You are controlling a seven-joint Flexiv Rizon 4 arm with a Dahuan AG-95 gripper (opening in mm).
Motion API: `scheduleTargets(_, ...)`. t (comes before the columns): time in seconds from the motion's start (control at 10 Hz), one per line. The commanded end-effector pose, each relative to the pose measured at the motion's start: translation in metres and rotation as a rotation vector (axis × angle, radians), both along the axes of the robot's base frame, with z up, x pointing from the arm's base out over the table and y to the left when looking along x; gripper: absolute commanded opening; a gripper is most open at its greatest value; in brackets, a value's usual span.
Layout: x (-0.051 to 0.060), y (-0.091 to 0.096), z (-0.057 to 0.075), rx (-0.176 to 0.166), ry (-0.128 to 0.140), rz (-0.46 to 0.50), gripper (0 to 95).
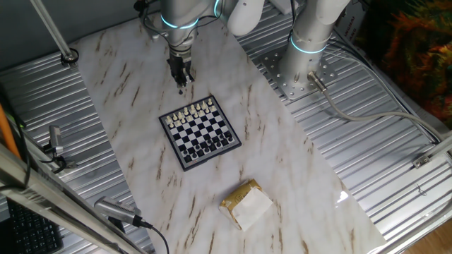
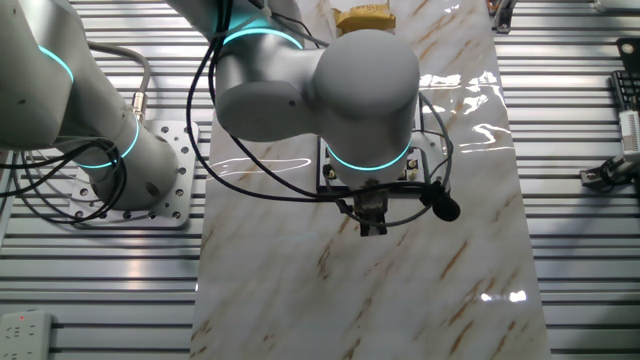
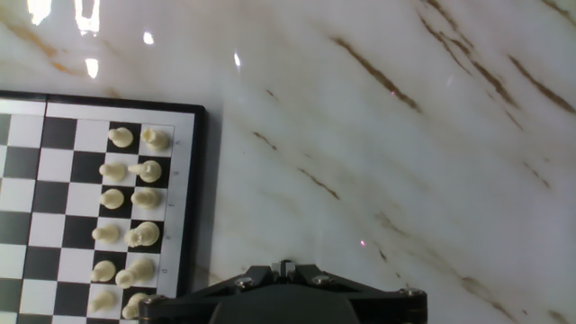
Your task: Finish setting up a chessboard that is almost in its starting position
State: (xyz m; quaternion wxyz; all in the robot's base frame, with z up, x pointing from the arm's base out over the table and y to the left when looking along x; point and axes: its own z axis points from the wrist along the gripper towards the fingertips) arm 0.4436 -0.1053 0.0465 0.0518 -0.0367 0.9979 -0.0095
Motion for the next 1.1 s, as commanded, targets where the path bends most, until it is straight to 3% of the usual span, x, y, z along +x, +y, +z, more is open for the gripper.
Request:
scheduleTargets(0.1,0.0019,0.0,-0.0051,0.0,-0.006,0.001,0.0)
scheduleTargets(1.1,0.0017,-0.0001,-0.0046,0.002,-0.004,-0.001,0.0)
